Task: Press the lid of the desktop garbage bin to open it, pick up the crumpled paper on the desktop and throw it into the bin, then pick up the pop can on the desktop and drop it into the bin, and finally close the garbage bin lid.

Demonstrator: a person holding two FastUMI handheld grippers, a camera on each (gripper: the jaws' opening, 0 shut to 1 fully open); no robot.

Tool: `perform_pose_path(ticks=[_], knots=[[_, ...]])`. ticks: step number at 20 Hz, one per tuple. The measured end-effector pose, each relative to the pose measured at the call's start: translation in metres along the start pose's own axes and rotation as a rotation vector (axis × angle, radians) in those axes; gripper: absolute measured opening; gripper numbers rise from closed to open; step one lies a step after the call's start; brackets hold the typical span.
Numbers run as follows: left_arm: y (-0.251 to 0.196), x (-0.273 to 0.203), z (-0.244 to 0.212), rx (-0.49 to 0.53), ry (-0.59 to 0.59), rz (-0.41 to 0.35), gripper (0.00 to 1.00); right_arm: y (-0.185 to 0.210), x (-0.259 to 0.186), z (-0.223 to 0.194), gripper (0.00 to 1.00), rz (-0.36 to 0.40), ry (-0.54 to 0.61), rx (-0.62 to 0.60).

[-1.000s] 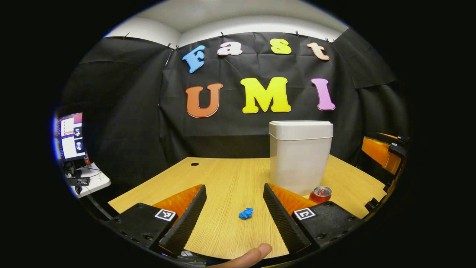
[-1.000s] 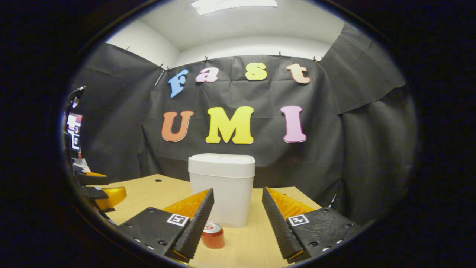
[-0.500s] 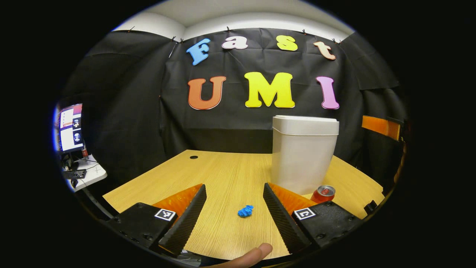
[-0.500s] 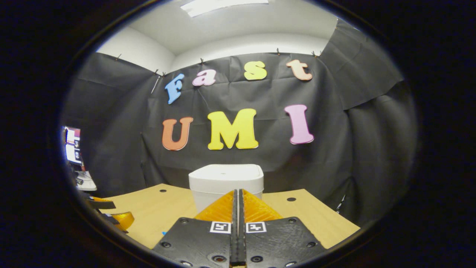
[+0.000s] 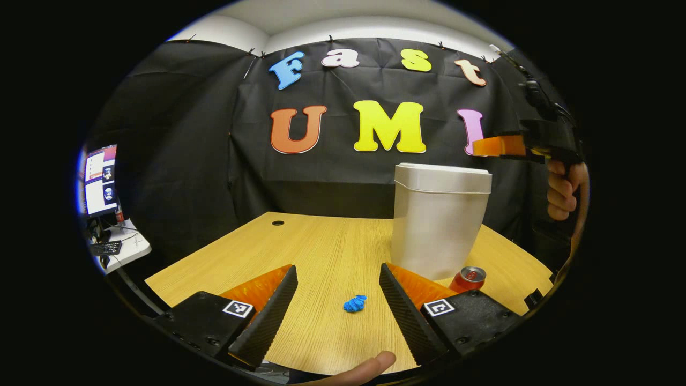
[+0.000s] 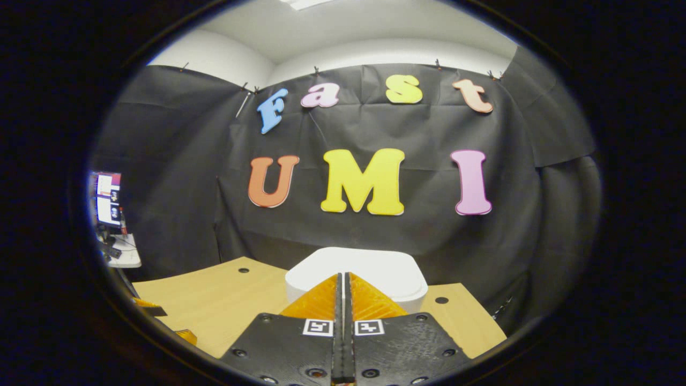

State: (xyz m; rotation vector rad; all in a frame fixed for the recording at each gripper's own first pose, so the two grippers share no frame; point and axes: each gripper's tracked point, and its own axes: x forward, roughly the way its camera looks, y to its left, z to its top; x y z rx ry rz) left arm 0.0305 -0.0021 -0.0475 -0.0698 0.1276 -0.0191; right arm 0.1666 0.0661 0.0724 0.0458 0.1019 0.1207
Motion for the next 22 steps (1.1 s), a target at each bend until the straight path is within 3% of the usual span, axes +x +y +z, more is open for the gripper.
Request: perform_pose_path(ticks=[3, 6, 9, 12, 15, 22], knots=[[-0.002, 0.0, 0.0, 0.005, -0.003, -0.005, 0.99, -0.006, 0.026, -0.003, 0.0, -0.07, 0.083, 0.026], [-0.002, 0.001, -0.002, 0.005, 0.008, -0.007, 0.99, -0.003, 0.041, -0.023, 0.0, -0.078, 0.195, 0.079], [0.002, 0.0, 0.002, 0.034, -0.007, 0.016, 0.99, -0.004, 0.042, -0.025, 0.0, -0.084, 0.199, 0.056], [-0.002, -0.002, 0.003, 0.059, -0.018, 0.018, 0.99, -0.005, 0.04, -0.026, 0.01, -0.104, 0.177, 0.026], [-0.004, -0.002, 0.004, 0.071, -0.024, 0.009, 0.99, -0.01, 0.031, -0.011, 0.01, -0.149, 0.076, 0.01], [0.007, 0.003, 0.001, 0.051, -0.011, 0.028, 0.99, 0.009, -0.022, 0.016, 0.0, -0.121, -0.065, 0.009]])
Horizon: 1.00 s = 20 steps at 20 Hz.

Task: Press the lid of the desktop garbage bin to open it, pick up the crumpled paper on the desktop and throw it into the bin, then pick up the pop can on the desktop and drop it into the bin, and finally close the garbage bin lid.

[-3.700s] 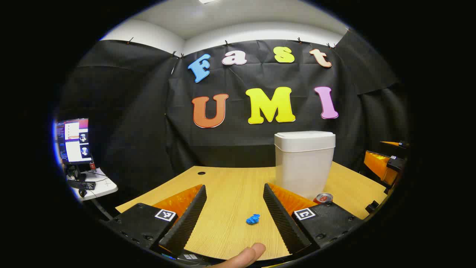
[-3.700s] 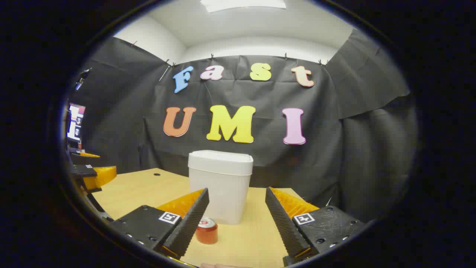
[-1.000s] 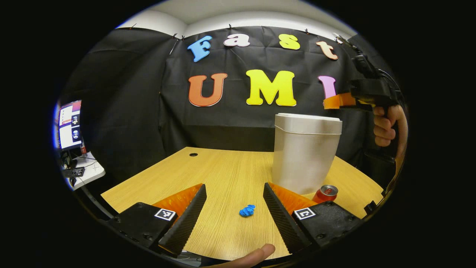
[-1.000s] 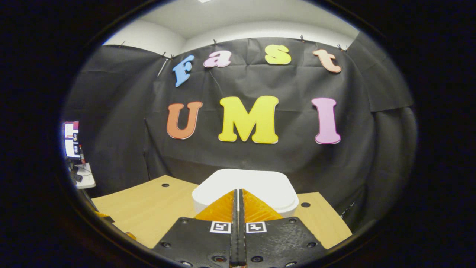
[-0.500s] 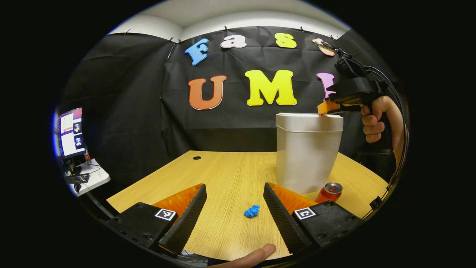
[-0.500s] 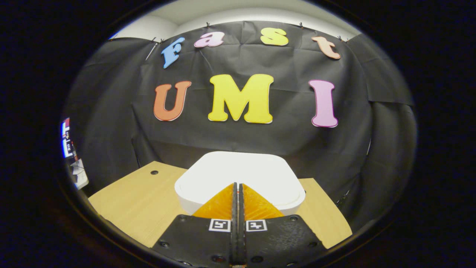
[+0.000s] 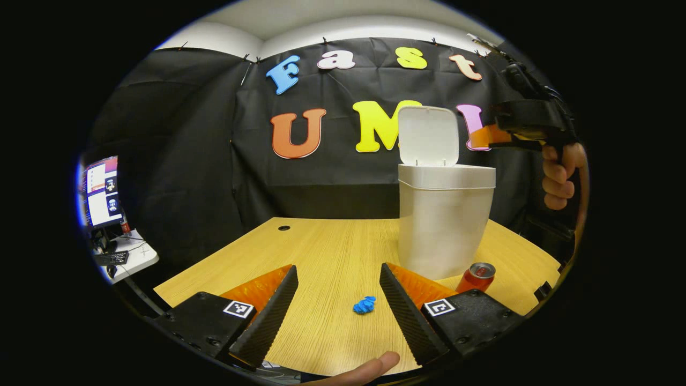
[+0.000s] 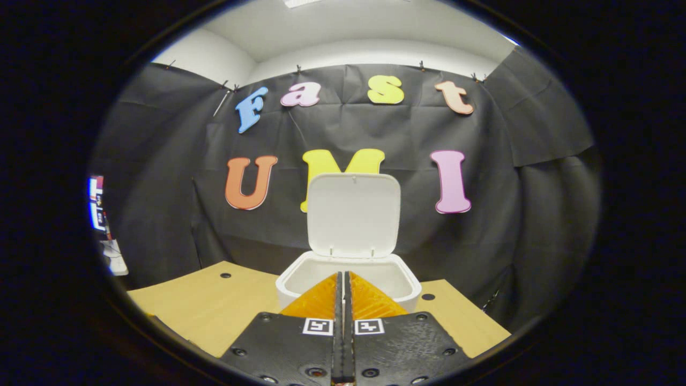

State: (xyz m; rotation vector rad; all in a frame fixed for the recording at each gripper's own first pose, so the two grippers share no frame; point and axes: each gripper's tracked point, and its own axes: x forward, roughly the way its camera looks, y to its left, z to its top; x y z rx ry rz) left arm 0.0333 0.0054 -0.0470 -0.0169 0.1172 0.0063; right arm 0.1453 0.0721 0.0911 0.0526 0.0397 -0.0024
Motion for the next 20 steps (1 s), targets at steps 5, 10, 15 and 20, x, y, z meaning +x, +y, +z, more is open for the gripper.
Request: perform_pose_path(ticks=[5, 10, 15, 20], knots=[[-0.001, 0.0, 0.001, -0.01, -0.002, -0.008, 0.99, 0.003, -0.037, -0.006, 0.26, 0.028, -0.048, -0.029], [-0.004, 0.001, 0.001, -0.013, -0.002, -0.021, 0.99, -0.004, -0.059, -0.027, 0.76, 0.011, -0.03, -0.008], [-0.008, 0.005, -0.003, -0.043, 0.005, -0.037, 0.99, -0.013, -0.077, -0.048, 0.96, 0.023, -0.021, -0.026], [-0.023, 0.023, -0.026, -0.072, 0.08, -0.081, 0.99, -0.035, -0.098, -0.063, 0.95, 0.001, -0.027, -0.009]])
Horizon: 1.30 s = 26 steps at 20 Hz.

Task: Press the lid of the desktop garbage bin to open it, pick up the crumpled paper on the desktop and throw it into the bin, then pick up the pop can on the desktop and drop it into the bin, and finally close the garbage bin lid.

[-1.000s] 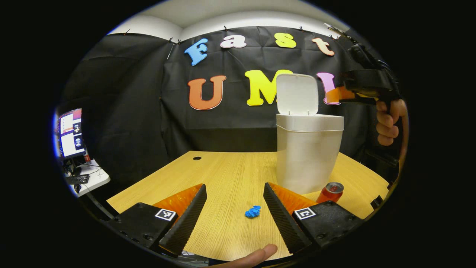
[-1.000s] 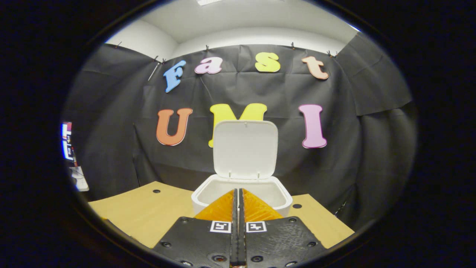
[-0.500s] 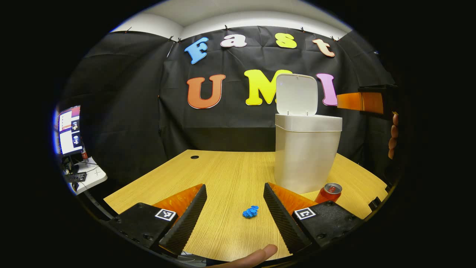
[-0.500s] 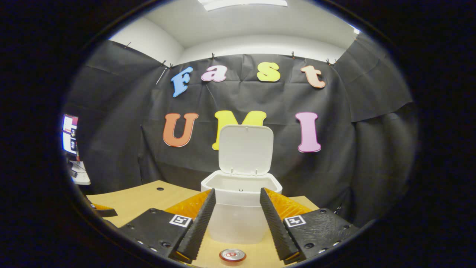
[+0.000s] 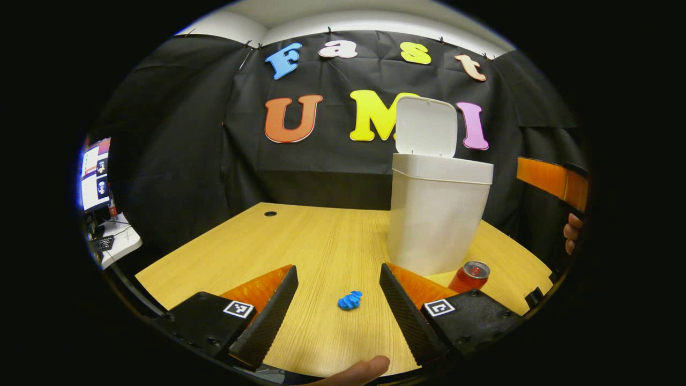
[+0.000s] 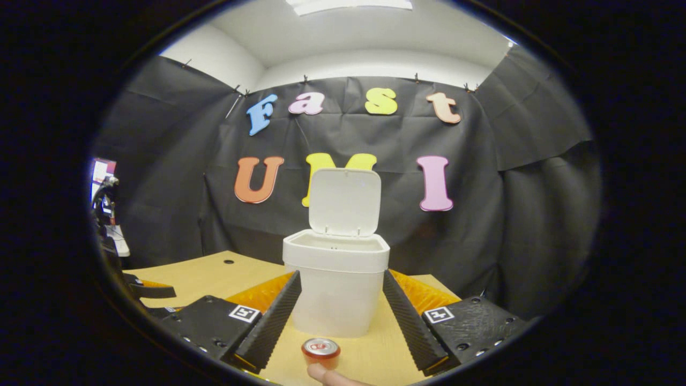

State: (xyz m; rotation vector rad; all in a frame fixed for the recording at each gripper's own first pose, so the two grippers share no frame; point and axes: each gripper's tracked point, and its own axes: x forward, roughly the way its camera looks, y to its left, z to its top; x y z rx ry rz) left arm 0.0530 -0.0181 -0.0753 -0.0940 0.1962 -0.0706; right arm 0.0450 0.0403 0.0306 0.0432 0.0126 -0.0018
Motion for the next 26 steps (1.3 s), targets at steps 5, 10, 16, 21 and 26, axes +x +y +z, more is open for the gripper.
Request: perform_pose_path(ticks=[5, 10, 16, 21, 26], knots=[[-0.016, 0.027, -0.035, 0.01, 0.098, -0.049, 0.99, -0.016, -0.01, -0.018, 0.95, -0.002, 0.009, -0.036], [-0.033, 0.056, -0.081, 0.006, 0.249, -0.087, 0.98, -0.025, -0.01, -0.027, 0.95, 0.002, 0.024, 0.009], [-0.04, 0.069, -0.114, 0.0, 0.395, -0.06, 0.92, -0.032, -0.004, -0.041, 0.98, 0.017, 0.05, 0.009], [-0.039, 0.078, -0.121, -0.011, 0.41, -0.043, 0.85, -0.038, -0.002, -0.051, 0.95, 0.0, 0.074, -0.012], [-0.032, 0.082, -0.119, 0.03, 0.393, -0.019, 0.65, -0.033, -0.003, -0.066, 0.95, -0.001, 0.098, -0.047]])
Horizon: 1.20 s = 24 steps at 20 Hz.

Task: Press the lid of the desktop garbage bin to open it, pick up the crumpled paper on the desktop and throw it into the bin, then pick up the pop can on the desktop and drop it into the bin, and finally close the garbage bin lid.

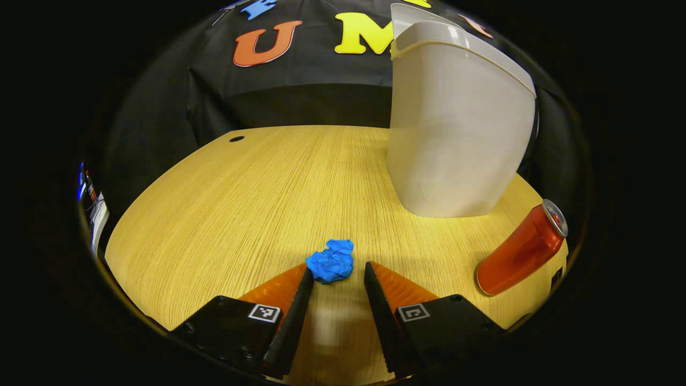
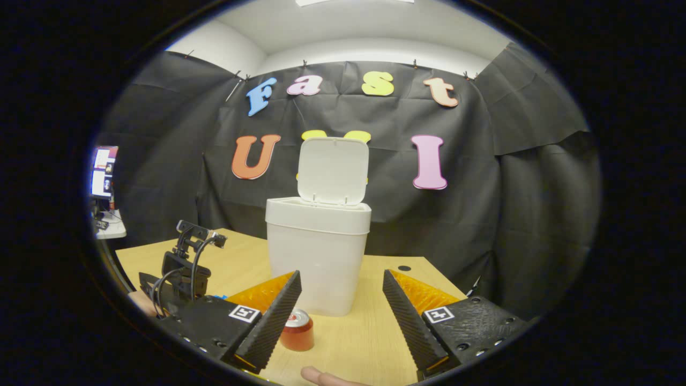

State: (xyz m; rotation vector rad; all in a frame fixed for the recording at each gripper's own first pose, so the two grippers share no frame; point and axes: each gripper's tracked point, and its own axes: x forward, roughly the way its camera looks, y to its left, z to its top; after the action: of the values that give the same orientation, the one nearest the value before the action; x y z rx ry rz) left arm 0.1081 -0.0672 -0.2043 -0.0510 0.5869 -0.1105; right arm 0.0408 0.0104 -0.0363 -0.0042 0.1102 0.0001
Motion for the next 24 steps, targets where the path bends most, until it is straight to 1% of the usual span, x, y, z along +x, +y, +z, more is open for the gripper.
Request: perform_pose_path(ticks=[1, 2, 4, 5, 6, 7, 8, 9, 10, 11, 14, 16, 17, 18, 19, 20, 23, 24], knots=[[0.003, 0.001, -0.001, 0.005, -0.004, 0.008, 0.61, 0.004, 0.001, -0.005, 0.95, 0.008, 0.014, -0.006], [0.004, 0.001, 0.001, 0.004, -0.01, 0.01, 0.53, 0.008, 0.002, -0.011, 0.95, 0.015, 0.031, -0.013], [0.004, 0.001, 0.001, 0.003, -0.019, 0.01, 0.47, 0.015, 0.004, -0.023, 0.95, 0.021, 0.07, -0.009], [0.0, 0.002, 0.003, 0.006, -0.03, -0.008, 0.52, 0.021, 0.006, -0.031, 0.95, 0.037, 0.095, -0.005], [-0.003, 0.002, 0.005, 0.008, -0.037, -0.023, 0.43, 0.027, 0.007, -0.04, 0.93, 0.056, 0.12, 0.01], [-0.001, 0.0, 0.007, 0.005, -0.047, -0.019, 0.42, 0.032, 0.009, -0.048, 0.95, 0.07, 0.144, 0.026], [0.001, -0.002, 0.011, 0.006, -0.059, -0.006, 0.42, 0.033, 0.012, -0.054, 0.95, 0.073, 0.163, 0.04], [0.001, -0.004, 0.013, 0.003, -0.068, -0.009, 0.48, 0.033, 0.015, -0.059, 0.95, 0.061, 0.174, 0.049], [-0.001, -0.007, 0.015, -0.004, -0.075, -0.017, 0.42, 0.035, 0.017, -0.064, 0.95, 0.049, 0.181, 0.049], [0.0, -0.01, 0.017, -0.01, -0.085, -0.018, 0.42, 0.038, 0.02, -0.069, 0.95, 0.044, 0.185, 0.039], [0.0, -0.023, 0.03, -0.022, -0.13, -0.009, 0.42, 0.052, 0.026, -0.087, 0.96, 0.06, 0.198, -0.019], [0.0, -0.033, 0.038, -0.02, -0.163, 0.001, 0.42, 0.059, 0.031, -0.108, 0.95, 0.087, 0.244, -0.012], [0.001, -0.037, 0.042, -0.019, -0.179, 0.007, 0.41, 0.062, 0.033, -0.117, 0.98, 0.095, 0.271, -0.006], [0.0, -0.04, 0.046, -0.017, -0.192, 0.008, 0.42, 0.063, 0.034, -0.125, 0.98, 0.098, 0.292, -0.006], [0.0, -0.043, 0.05, -0.015, -0.205, 0.007, 0.42, 0.064, 0.036, -0.131, 0.98, 0.094, 0.309, -0.01], [0.001, -0.046, 0.053, -0.013, -0.217, 0.008, 0.42, 0.064, 0.038, -0.136, 0.96, 0.088, 0.326, -0.018], [0.0, -0.058, 0.057, 0.001, -0.241, 0.013, 0.42, 0.061, 0.047, -0.157, 0.96, 0.067, 0.372, -0.056], [0.0, -0.061, 0.059, 0.012, -0.246, 0.018, 0.42, 0.06, 0.051, -0.162, 0.98, 0.069, 0.38, -0.057]])
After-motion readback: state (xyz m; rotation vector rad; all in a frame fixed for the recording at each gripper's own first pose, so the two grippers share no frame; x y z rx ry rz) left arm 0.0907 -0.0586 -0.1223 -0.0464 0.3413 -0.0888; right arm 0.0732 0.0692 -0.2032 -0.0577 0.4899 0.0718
